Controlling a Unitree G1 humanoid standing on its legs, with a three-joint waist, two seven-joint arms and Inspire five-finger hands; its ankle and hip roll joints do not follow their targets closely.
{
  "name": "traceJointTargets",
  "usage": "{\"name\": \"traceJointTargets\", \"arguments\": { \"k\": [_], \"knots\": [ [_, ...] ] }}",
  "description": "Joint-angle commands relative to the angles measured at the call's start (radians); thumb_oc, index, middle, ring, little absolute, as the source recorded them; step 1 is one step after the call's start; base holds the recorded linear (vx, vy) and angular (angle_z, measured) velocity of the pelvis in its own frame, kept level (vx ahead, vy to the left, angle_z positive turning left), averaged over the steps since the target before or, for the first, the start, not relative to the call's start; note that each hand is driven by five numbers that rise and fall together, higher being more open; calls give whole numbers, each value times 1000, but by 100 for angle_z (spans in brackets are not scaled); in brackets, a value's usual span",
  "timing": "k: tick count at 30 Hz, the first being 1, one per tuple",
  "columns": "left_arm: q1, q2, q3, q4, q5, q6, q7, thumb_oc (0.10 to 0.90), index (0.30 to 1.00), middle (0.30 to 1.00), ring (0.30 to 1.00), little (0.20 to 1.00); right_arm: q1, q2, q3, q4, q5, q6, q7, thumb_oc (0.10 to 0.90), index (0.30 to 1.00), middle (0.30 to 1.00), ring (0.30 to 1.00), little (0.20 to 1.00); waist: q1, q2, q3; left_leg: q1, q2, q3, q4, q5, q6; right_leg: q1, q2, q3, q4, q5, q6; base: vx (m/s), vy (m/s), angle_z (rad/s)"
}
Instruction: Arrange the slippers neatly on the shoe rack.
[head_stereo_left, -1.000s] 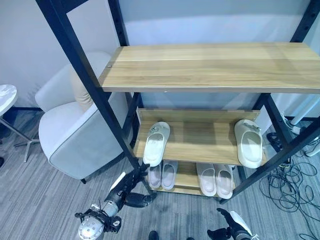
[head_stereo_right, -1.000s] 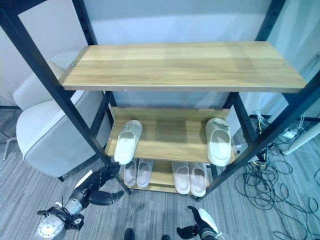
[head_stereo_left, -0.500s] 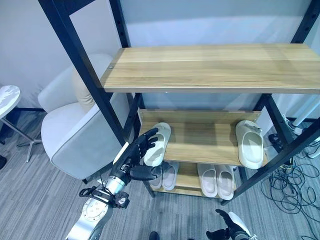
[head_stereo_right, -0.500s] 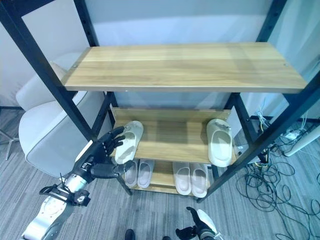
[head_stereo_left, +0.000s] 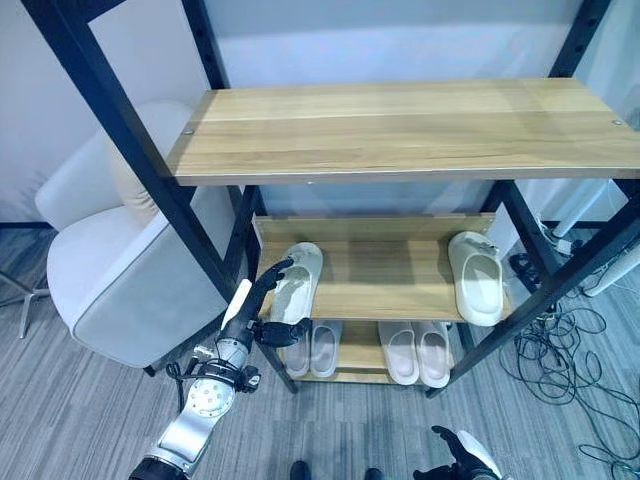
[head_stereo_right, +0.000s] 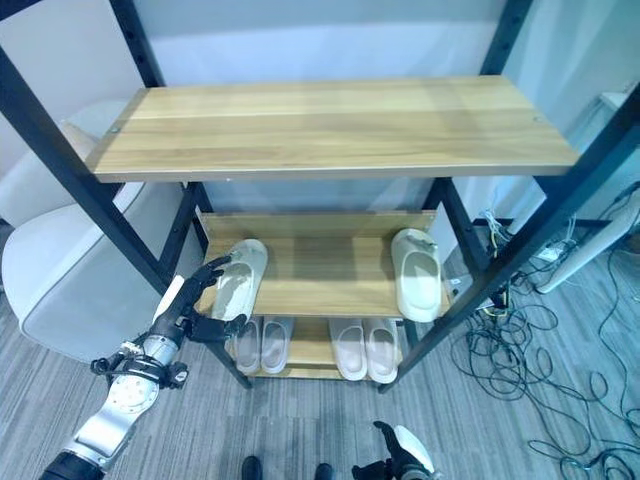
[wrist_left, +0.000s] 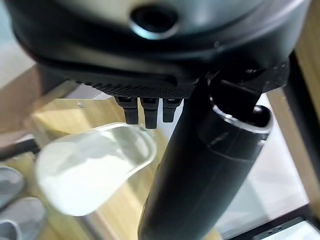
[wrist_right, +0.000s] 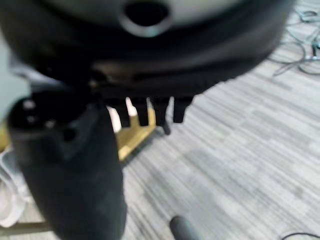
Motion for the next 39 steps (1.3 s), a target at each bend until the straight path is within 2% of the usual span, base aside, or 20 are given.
{"name": "traceJointTargets", "arguments": {
  "k": [1,9,19,29,35,39],
  "knots": [
    [-208,0,24,68,39,-66,95,800,900,900,900,900,-4,-23,-2,-44,6,-27,-30,800,900,900,900,900,0,-20,-55,-69,14,25,2,3,-63,-40,-43,-38,13,11,120,0,0,0],
    [-310,4,12,180,62,-50,136,800,900,900,900,900,-7,-19,5,-38,18,-23,-25,800,900,900,900,900,-12,-18,-63,-92,14,32,2,2,-60,-77,-46,-23,13,23,126,1,11,-8],
    [-434,-8,2,236,65,-40,198,800,900,900,900,900,-17,-22,20,-41,18,-23,-29,800,900,900,900,900,-23,-10,-70,-125,8,38,2,5,-56,-125,-52,-4,13,38,131,-5,3,-3],
    [-425,-47,2,145,-3,-62,195,800,900,900,900,900,-35,-14,28,-25,19,-15,-31,800,900,900,900,900,-17,-4,-71,-152,8,42,2,12,-53,-161,-54,6,13,50,128,-24,-5,-8],
    [-444,-33,1,133,37,-59,205,800,900,900,900,900,-32,-11,29,-28,18,-20,-33,800,900,900,900,900,-16,-5,-73,-146,8,45,2,9,-54,-157,-53,6,13,49,126,0,-2,-1],
    [-505,12,-9,170,113,-43,215,800,900,900,900,900,-29,-18,32,-33,17,-29,-32,800,900,900,900,900,-19,-7,-75,-144,8,45,2,7,-54,-156,-52,6,13,49,127,0,0,0]
  ]
}}
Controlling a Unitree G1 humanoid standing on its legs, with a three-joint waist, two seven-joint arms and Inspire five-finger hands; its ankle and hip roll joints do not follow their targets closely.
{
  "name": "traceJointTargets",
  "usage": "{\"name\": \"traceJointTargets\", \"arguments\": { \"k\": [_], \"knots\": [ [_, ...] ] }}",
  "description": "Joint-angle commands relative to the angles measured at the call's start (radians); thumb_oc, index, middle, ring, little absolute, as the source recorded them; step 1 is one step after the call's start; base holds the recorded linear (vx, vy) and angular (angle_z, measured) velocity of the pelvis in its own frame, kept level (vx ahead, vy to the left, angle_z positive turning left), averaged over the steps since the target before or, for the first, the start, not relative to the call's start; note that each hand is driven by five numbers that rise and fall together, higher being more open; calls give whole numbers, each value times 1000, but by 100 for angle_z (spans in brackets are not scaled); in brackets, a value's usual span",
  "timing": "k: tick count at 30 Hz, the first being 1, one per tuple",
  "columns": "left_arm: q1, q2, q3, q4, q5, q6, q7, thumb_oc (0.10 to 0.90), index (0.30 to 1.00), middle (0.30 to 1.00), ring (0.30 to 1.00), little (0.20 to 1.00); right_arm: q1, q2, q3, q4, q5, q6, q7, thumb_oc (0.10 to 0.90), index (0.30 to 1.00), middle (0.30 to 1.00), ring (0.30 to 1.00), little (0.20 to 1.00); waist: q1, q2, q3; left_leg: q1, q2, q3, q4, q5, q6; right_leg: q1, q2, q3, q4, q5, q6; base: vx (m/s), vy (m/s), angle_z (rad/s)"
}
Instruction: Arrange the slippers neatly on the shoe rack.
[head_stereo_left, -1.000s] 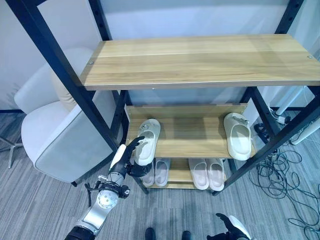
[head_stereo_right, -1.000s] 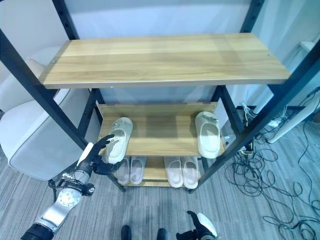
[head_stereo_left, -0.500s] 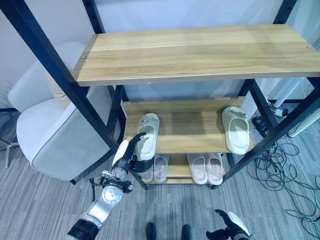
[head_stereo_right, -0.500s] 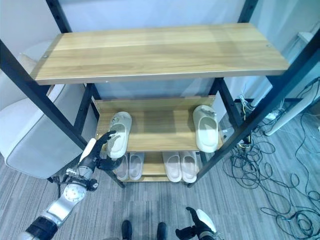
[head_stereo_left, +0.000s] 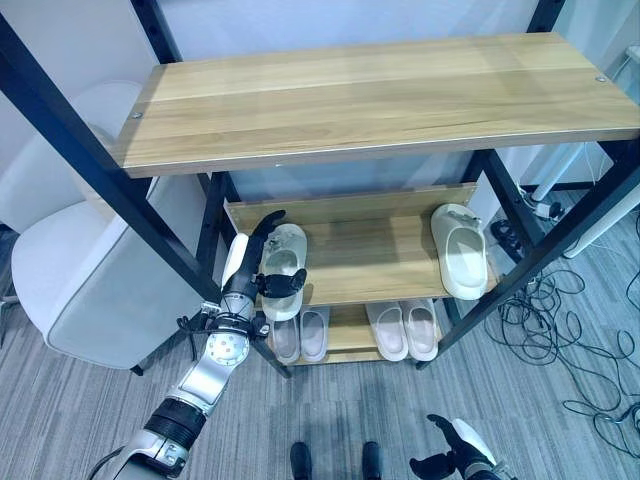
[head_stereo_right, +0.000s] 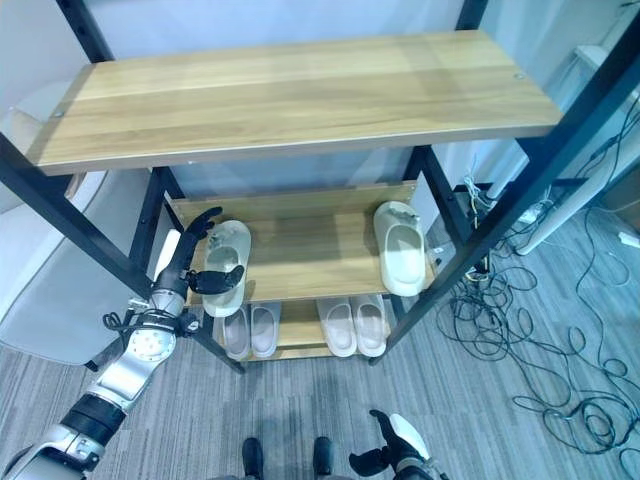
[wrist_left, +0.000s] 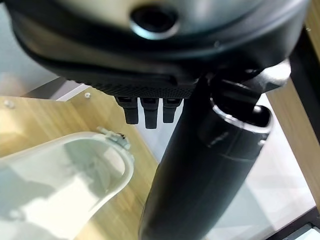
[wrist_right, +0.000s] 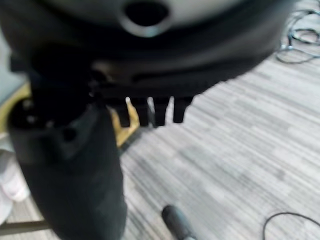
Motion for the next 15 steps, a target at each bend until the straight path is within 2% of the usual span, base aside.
{"name": "traceJointTargets", "arguments": {
  "k": [1,15],
  "knots": [
    [-222,37,11,41,97,-66,69,800,900,900,900,900,19,-20,11,-33,11,-40,-32,800,900,900,900,900,7,-13,-68,-46,6,-11,2,-11,-66,-36,-52,-50,7,1,128,0,0,0],
    [-376,158,-67,326,232,-5,96,800,900,900,900,900,11,-37,17,-26,38,-54,-22,800,900,900,900,900,-9,-16,-67,-80,13,0,2,-3,-65,-81,-53,-45,10,18,136,-1,0,-2]
  ]
}}
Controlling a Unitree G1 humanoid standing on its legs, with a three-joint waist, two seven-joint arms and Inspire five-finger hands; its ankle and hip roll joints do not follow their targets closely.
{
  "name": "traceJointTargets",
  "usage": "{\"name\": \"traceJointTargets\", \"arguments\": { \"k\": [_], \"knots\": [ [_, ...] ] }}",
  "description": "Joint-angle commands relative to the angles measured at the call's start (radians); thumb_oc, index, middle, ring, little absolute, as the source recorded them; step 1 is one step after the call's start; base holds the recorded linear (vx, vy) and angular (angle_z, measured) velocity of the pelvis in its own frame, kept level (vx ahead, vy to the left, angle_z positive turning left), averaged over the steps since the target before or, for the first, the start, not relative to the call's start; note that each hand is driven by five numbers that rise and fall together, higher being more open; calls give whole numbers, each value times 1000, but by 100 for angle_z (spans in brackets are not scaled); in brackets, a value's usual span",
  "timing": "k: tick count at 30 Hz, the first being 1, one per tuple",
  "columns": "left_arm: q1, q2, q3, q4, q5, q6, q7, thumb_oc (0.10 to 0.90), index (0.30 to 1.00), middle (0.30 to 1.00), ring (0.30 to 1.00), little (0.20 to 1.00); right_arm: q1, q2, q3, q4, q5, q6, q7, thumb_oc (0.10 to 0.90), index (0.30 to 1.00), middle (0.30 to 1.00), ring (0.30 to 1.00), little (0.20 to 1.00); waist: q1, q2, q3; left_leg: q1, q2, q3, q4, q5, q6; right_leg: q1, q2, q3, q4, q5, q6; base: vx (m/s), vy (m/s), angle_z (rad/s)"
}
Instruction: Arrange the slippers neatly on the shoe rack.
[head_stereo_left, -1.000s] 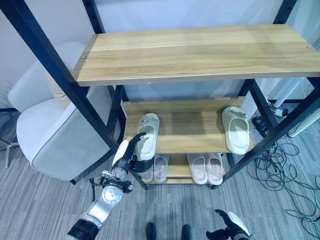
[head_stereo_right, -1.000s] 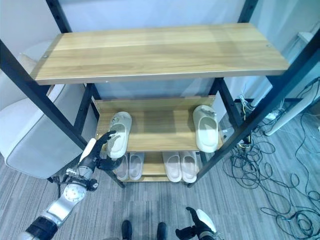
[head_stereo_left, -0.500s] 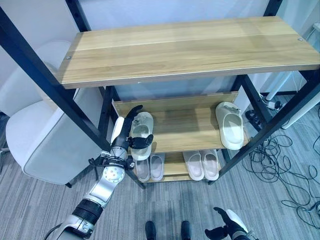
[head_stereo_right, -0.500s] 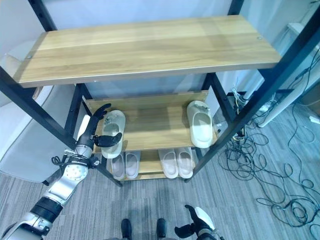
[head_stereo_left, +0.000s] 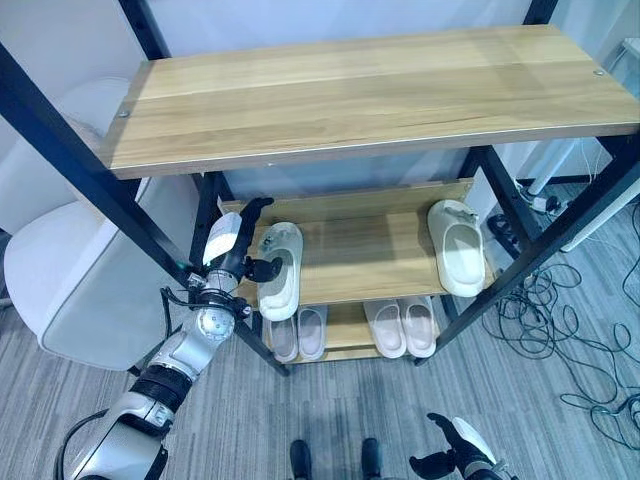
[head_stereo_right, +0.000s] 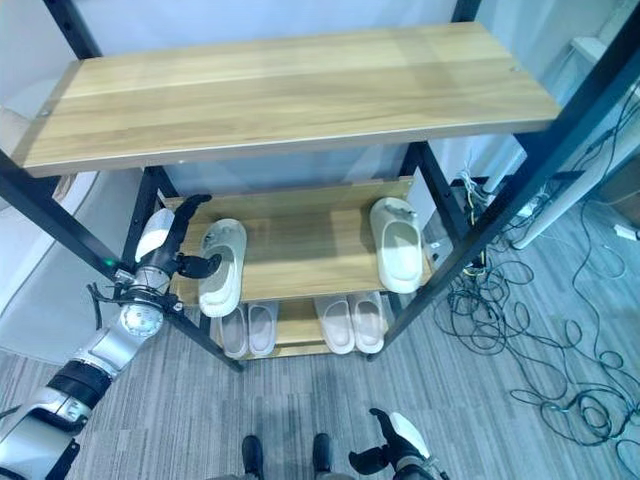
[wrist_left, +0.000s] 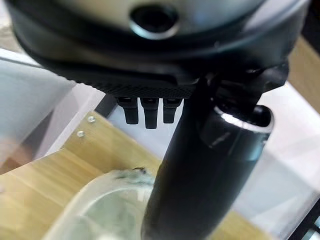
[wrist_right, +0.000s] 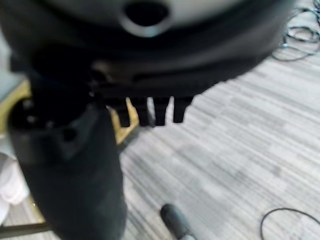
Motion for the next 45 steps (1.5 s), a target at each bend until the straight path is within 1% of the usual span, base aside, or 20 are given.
{"name": "traceJointTargets", "arguments": {
  "k": [1,3,5,8,9,10,11,18,23,25,26,31,32,33,37,38,41,43,44,45],
  "knots": [
    [-195,58,5,84,61,-25,70,800,900,900,900,900,13,-36,17,-26,31,-49,-23,800,900,900,900,900,3,-17,-66,-70,12,-18,1,-2,-64,-66,-54,-55,10,13,144,-19,10,-7],
    [-219,80,-19,126,98,-12,66,800,900,900,900,900,9,-39,19,-25,40,-53,-21,800,900,900,900,900,0,-18,-62,-81,13,-14,1,0,-64,-81,-54,-54,12,17,146,-30,15,-9],
    [-222,79,-21,129,98,-13,67,800,900,900,900,900,8,-38,18,-24,40,-54,-21,800,900,900,900,900,1,-19,-63,-83,13,-14,1,1,-63,-83,-55,-53,13,17,146,-9,10,-8],
    [-261,80,-58,191,128,-3,45,800,900,900,900,900,7,-42,22,-37,47,-56,-15,800,900,900,900,900,-5,-25,-64,-100,14,-14,1,5,-62,-100,-56,-51,15,22,146,0,5,-1],
    [-270,76,-69,206,131,-3,40,566,549,549,549,549,6,-41,24,-36,47,-57,-14,800,900,900,900,900,-7,-27,-64,-103,14,-14,1,5,-62,-103,-56,-51,15,23,146,0,0,0],
    [-272,76,-70,208,131,-4,40,566,549,549,549,549,6,-41,24,-36,47,-57,-14,800,900,900,900,900,-7,-27,-65,-103,14,-15,1,5,-62,-104,-57,-51,15,23,146,0,0,0],
    [-283,66,-79,227,117,-5,29,400,300,300,300,300,4,-40,28,-37,49,-56,-13,800,900,900,900,900,-9,-28,-64,-108,14,-14,1,6,-62,-110,-56,-49,16,25,146,0,0,0],
    [-280,24,-84,219,67,-23,9,400,300,300,300,300,-4,-28,31,-13,57,-50,-10,800,900,900,900,900,-9,-31,-63,-112,14,-7,1,8,-60,-119,-58,-44,16,29,145,-3,-1,-1],
    [-258,5,-83,173,50,-30,3,400,300,300,300,300,-7,-28,29,-23,51,-43,-14,800,900,900,900,900,-6,-24,-53,-97,13,9,1,2,-58,-114,-60,-31,16,30,148,-1,1,-2],
    [-235,-9,-69,126,36,-37,7,400,300,300,300,300,1,-29,26,-37,41,-39,-14,800,900,900,900,900,-7,-14,-44,-81,12,26,1,-3,-57,-108,-61,-20,17,29,150,-6,8,-10],
    [-234,-9,-68,124,36,-36,6,400,300,300,300,300,2,-30,26,-38,41,-38,-14,800,900,900,900,900,-5,-14,-43,-80,12,27,1,-3,-57,-107,-60,-18,17,30,150,-2,14,-11],
    [-207,-65,-48,24,-6,-53,30,400,300,300,300,300,14,-34,15,-42,30,-32,-19,800,900,900,900,900,-13,6,-26,-56,13,56,1,-11,-55,-102,-61,5,17,30,158,-10,22,-18],
    [-216,-80,-49,0,-11,-57,39,400,300,300,300,300,17,-39,12,-42,28,-32,-21,800,900,900,900,900,-19,14,-20,-48,13,70,1,-13,-54,-102,-60,19,17,32,164,-12,32,-17],
    [-217,-80,-49,0,-11,-57,39,400,300,300,300,300,17,-40,11,-43,28,-32,-21,800,900,900,900,900,-17,14,-20,-46,14,72,1,-14,-54,-102,-60,21,17,32,164,-10,32,-22],
    [-263,-93,-60,-25,-1,-55,66,400,300,300,300,300,24,-56,7,-60,21,-35,-26,800,900,900,900,900,-33,31,-7,-28,12,103,1,-25,-51,-103,-58,52,19,34,177,0,30,-35],
    [-264,-93,-60,-25,-1,-55,67,400,300,300,300,300,23,-56,7,-60,21,-35,-26,800,900,900,900,900,-32,30,-7,-31,13,105,1,-20,-51,-107,-58,54,18,38,175,7,34,-38],
    [-340,-96,-82,18,14,-43,92,400,300,300,300,300,31,-75,6,-72,19,-41,-26,800,900,900,900,900,-53,49,1,-22,14,133,1,-29,-50,-116,-56,87,18,39,185,13,36,-42],
    [-388,-93,-94,72,14,-33,105,400,300,300,300,300,32,-87,6,-80,20,-43,-26,800,900,900,900,900,-65,59,5,-23,14,149,1,-29,-50,-127,-56,103,18,43,189,16,39,-50],
    [-430,-85,-107,124,8,-27,111,400,300,300,300,300,34,-95,8,-82,22,-45,-25,800,900,900,900,900,-75,66,7,-26,14,158,1,-29,-51,-138,-56,114,18,48,192,22,28,-34],
    [-431,-86,-107,126,8,-28,112,400,300,300,300,300,34,-95,8,-82,22,-45,-25,800,900,900,900,900,-74,66,8,-26,14,158,1,-29,-51,-138,-56,114,18,48,192,16,13,-39]
  ]
}}
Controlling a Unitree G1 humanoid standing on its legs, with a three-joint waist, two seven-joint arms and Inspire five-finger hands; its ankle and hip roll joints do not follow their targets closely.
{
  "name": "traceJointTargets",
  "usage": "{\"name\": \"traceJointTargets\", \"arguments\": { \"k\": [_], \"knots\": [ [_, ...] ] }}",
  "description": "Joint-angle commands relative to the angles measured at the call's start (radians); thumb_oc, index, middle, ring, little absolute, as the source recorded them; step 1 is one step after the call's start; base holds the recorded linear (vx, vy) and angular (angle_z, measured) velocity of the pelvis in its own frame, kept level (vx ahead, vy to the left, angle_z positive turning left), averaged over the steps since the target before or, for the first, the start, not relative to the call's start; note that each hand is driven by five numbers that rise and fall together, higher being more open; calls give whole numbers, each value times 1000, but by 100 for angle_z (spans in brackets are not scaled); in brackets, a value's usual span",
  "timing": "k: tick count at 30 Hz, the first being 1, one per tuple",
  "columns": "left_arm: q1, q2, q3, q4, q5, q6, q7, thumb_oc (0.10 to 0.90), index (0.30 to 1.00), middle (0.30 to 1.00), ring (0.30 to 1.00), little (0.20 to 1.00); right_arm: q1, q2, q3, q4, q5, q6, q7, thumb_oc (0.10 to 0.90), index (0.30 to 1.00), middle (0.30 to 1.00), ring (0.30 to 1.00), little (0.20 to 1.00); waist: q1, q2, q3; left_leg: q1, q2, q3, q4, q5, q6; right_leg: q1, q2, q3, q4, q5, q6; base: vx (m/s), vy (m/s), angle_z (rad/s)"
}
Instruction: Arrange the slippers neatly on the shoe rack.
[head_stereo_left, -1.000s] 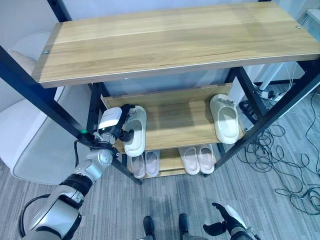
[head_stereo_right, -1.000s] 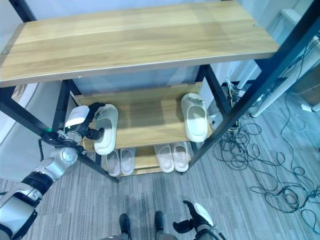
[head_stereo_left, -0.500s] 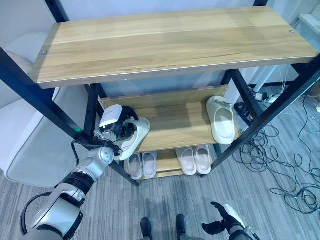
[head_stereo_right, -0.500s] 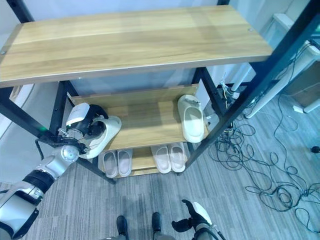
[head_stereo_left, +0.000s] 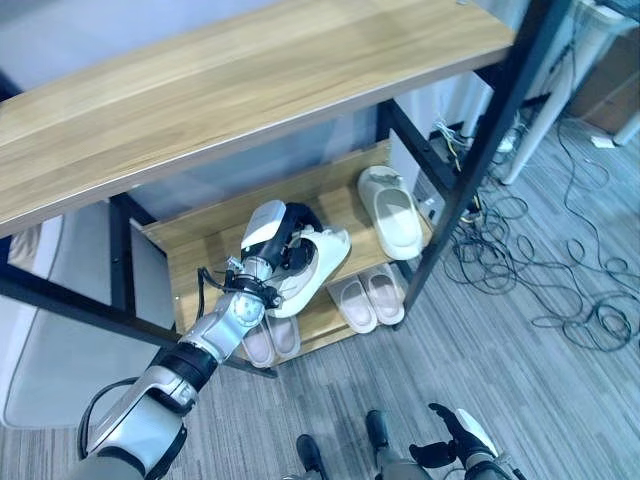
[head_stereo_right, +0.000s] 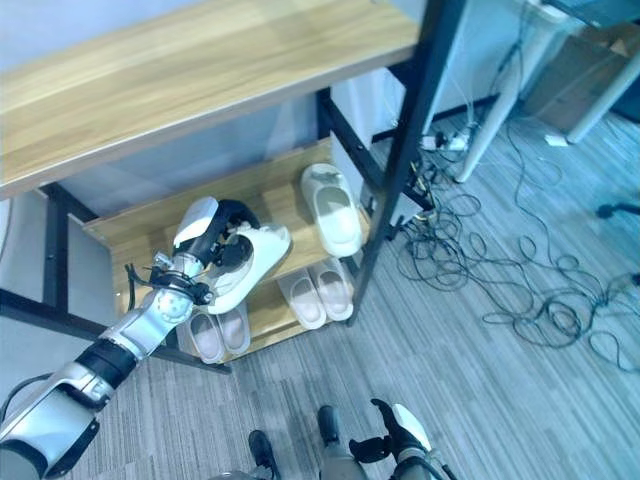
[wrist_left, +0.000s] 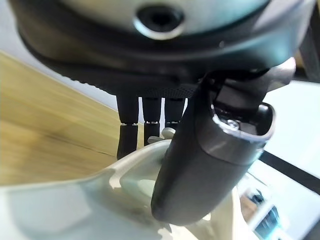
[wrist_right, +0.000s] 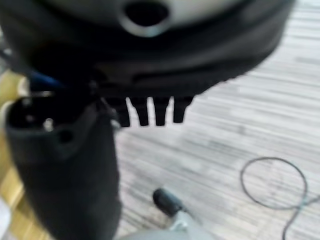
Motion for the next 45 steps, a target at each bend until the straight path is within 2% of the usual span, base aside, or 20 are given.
{"name": "traceJointTargets", "arguments": {
  "k": [1,10,18,27,28,29,45],
  "knots": [
    [-265,-3,48,127,14,-41,112,400,300,300,300,300,47,-69,19,-74,-7,-32,-23,800,900,900,900,900,-14,4,-41,-36,-1,-37,2,-19,-38,-41,-62,-31,18,9,149,9,1,-40],
    [-391,76,17,302,8,-24,125,400,300,300,300,300,38,-83,31,-71,14,-47,-19,800,900,900,900,900,-34,21,-31,-59,-1,-18,2,-14,-41,-81,-60,-3,18,22,156,8,3,-25],
    [-415,111,26,375,-3,-18,132,400,300,300,300,300,40,-64,50,-53,31,-58,-15,800,900,900,900,900,-25,11,-37,-61,0,-22,2,-16,-43,-87,-57,-10,18,22,152,17,-9,0],
    [-438,99,53,429,-11,3,173,400,300,300,300,300,47,-44,68,-68,43,-66,-13,800,900,900,900,900,-17,-3,-50,-74,-1,-55,2,-16,-45,-88,-58,-41,19,17,140,16,-10,1],
    [-442,94,56,427,-15,3,174,742,813,813,813,813,46,-44,70,-69,44,-66,-13,800,900,900,900,900,-17,-5,-50,-75,-2,-58,2,-16,-46,-88,-58,-44,19,16,139,0,0,0],
    [-443,92,56,422,-17,1,174,800,900,900,900,900,47,-43,71,-71,43,-66,-12,800,900,900,900,900,-17,-6,-51,-76,-2,-61,2,-16,-46,-87,-58,-46,18,16,139,0,0,0],
    [-299,42,96,235,-20,-24,173,800,900,900,900,900,58,-30,60,-65,22,-62,-28,800,900,900,900,900,14,-21,-56,-73,-1,-95,2,-15,-47,-62,-60,-88,13,9,128,2,-8,8]
  ]
}}
